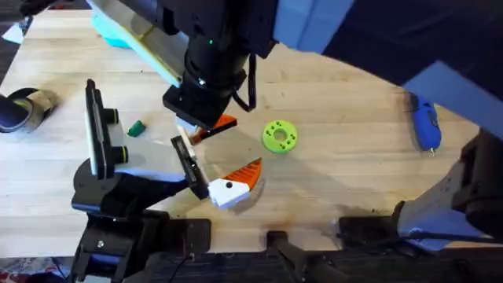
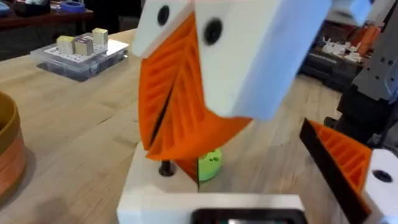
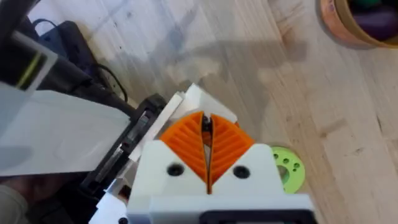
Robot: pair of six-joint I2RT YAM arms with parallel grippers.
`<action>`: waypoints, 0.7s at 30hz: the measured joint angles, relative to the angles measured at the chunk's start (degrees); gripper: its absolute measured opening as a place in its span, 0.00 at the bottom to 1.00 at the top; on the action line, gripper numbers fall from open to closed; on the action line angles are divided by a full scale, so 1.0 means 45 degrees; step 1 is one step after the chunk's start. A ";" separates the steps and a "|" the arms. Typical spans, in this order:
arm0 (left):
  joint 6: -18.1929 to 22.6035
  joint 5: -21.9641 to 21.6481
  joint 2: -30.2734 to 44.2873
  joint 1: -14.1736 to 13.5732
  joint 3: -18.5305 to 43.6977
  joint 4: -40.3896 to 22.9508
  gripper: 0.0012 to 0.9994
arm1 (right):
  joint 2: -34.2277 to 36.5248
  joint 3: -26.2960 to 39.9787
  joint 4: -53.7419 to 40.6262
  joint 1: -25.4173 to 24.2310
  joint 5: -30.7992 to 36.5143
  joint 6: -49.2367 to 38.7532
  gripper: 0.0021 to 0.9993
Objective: Pick up the gripper from the table and insert it into the empty holder that is missing its gripper. Then pick up a screw, insert it into the mounting hole, and use the screwdriver to tighten it. Finally, clean up the table by picking up the vegetable and placing it into the bucket.
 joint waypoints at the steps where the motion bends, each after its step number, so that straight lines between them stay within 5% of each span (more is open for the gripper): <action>1: 0.0012 0.0000 0.0000 -0.0001 0.0000 -0.0001 0.99 | 0.0000 0.0000 0.0000 0.0003 0.0012 0.0002 0.00; 16: -0.0031 0.0032 0.0000 -0.0001 0.0000 -0.0016 0.99 | 0.0285 0.0044 -0.0097 0.0010 -0.0133 -0.0001 0.00; 18: -0.0028 0.0034 0.0000 -0.0001 0.0000 -0.0013 0.99 | 0.0287 0.0044 -0.0105 0.0010 -0.0138 -0.0015 0.06; 21: -0.0021 0.0039 0.0000 -0.0001 0.0000 -0.0011 0.99 | 0.0287 0.0044 -0.0117 -0.0001 -0.0135 -0.0055 0.28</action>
